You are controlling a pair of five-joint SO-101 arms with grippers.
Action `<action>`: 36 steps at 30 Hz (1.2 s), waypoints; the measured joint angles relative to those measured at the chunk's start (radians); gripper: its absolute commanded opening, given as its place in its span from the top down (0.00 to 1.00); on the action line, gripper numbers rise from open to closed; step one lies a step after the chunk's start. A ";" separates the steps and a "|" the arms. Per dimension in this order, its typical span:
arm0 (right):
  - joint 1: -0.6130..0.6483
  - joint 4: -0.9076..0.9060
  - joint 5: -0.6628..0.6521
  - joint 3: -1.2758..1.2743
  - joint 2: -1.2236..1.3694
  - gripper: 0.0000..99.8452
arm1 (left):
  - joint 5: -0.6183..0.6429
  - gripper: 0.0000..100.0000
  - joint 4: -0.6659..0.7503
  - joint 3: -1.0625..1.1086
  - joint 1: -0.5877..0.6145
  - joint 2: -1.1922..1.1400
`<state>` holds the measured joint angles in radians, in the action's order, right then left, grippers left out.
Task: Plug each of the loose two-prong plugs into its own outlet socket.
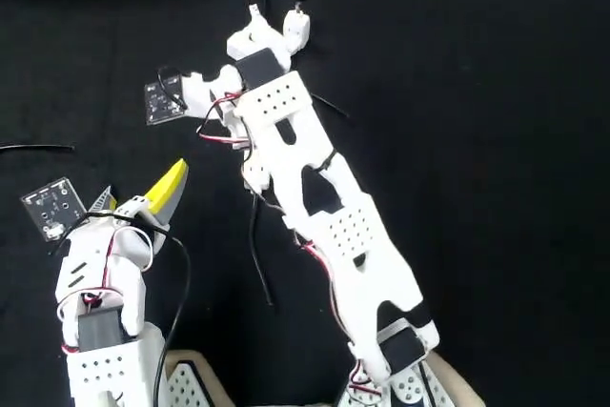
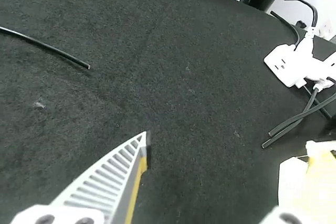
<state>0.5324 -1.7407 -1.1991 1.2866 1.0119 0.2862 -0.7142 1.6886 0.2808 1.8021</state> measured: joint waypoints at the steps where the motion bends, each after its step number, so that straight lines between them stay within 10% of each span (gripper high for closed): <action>1: 0.000 0.000 0.000 0.000 0.000 0.99 | 0.000 0.55 0.000 0.000 0.000 0.000; 36: -0.029 -0.002 0.127 -0.083 -0.005 0.99 | -0.002 0.55 0.000 0.000 0.000 0.000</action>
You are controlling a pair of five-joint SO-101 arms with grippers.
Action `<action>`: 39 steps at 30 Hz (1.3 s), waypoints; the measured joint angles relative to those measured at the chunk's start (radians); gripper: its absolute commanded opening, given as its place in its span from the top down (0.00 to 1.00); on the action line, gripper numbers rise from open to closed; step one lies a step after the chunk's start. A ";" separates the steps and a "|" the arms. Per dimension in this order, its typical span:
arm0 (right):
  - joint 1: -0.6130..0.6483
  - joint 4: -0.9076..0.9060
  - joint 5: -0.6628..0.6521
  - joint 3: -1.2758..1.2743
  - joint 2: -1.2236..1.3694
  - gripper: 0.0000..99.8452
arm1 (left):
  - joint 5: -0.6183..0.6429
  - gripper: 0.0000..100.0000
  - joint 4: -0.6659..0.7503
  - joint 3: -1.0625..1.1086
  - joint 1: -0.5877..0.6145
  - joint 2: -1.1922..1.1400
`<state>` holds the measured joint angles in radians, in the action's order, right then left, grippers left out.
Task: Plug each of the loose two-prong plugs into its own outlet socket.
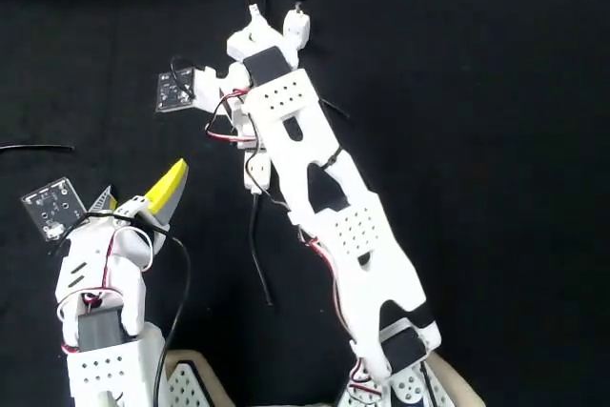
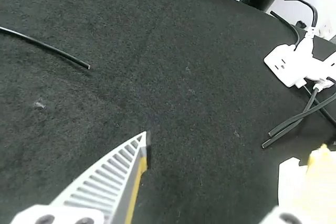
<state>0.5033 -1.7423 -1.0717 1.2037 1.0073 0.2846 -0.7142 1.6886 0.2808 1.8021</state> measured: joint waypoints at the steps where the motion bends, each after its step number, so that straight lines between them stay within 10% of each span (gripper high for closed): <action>1: -0.002 0.000 0.000 -0.020 -0.006 0.99 | 0.000 0.55 0.000 0.000 0.000 0.000; 39: 0.000 0.029 -0.031 -0.106 -0.061 0.99 | 0.000 0.55 0.000 0.000 0.000 0.000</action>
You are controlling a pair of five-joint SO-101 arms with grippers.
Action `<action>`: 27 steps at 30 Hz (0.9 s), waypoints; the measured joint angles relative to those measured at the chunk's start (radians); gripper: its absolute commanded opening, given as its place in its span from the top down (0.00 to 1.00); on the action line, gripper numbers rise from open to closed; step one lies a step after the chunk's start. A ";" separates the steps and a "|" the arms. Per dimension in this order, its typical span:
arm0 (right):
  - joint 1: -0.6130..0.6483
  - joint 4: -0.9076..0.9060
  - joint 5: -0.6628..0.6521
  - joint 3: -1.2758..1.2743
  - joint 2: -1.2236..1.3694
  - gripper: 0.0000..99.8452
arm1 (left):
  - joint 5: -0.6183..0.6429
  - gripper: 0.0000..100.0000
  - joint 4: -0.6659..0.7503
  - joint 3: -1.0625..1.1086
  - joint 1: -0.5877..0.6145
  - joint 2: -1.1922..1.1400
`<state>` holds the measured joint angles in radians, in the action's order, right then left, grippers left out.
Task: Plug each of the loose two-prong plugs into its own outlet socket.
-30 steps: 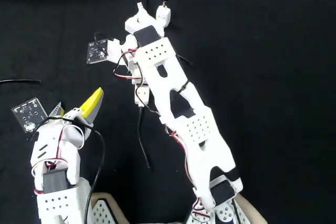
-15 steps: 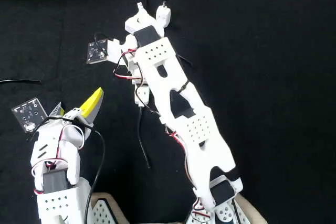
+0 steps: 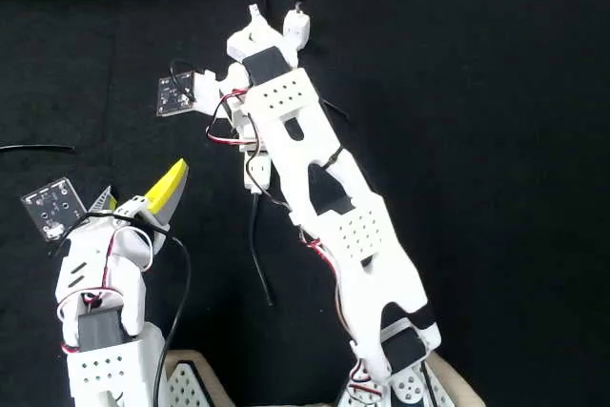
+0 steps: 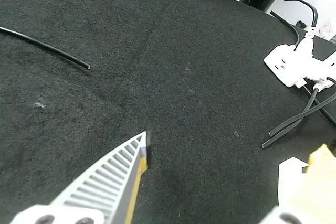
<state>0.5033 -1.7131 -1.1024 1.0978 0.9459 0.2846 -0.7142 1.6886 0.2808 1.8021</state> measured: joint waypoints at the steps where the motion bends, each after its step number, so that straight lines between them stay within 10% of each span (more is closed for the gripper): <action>1: 0.000 -0.002 0.000 0.000 0.000 0.99 | 0.000 0.55 0.000 0.000 0.000 0.000; 27: -0.014 0.023 0.000 -0.003 0.018 0.99 | 0.000 0.55 0.000 0.000 0.000 0.000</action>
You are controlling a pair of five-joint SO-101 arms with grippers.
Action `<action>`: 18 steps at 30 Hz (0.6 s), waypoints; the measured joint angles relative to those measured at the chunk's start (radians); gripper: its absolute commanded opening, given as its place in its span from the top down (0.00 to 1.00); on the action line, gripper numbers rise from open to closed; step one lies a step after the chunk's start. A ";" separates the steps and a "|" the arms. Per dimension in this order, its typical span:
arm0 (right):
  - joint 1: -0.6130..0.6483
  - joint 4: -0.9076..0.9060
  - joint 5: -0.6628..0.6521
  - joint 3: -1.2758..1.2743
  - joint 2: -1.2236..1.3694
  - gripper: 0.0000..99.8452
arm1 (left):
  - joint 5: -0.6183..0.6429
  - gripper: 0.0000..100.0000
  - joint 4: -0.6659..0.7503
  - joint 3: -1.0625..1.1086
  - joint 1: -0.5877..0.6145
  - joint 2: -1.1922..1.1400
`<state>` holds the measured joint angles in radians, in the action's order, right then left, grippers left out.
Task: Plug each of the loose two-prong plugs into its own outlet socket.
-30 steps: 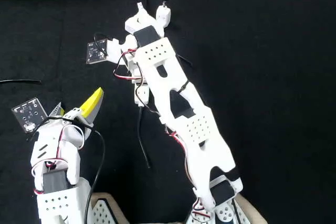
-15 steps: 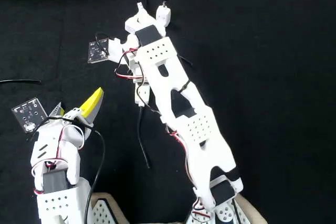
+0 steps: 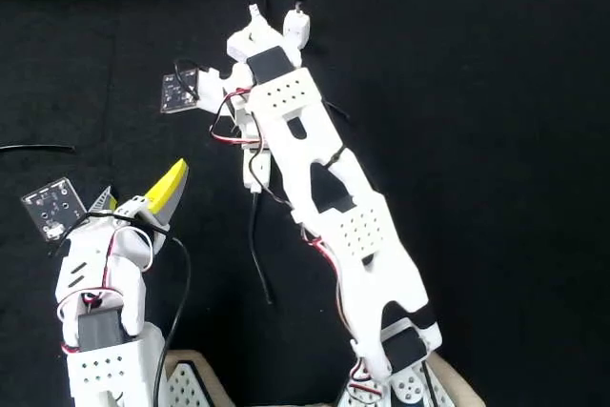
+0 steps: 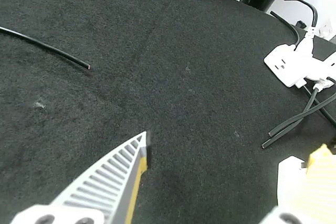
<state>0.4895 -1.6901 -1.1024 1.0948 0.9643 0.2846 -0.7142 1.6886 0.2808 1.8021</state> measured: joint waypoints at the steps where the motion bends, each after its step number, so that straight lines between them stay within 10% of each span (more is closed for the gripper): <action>1: -0.002 0.000 0.000 0.000 0.002 0.99 | 0.000 0.55 0.000 0.000 0.000 0.000; 18: 0.025 0.000 0.000 0.026 0.083 0.99 | 0.000 0.55 0.000 0.000 0.000 0.000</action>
<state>0.5140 -1.6901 -1.1024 1.1208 1.0472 0.2846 -0.7142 1.6886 0.2808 1.8021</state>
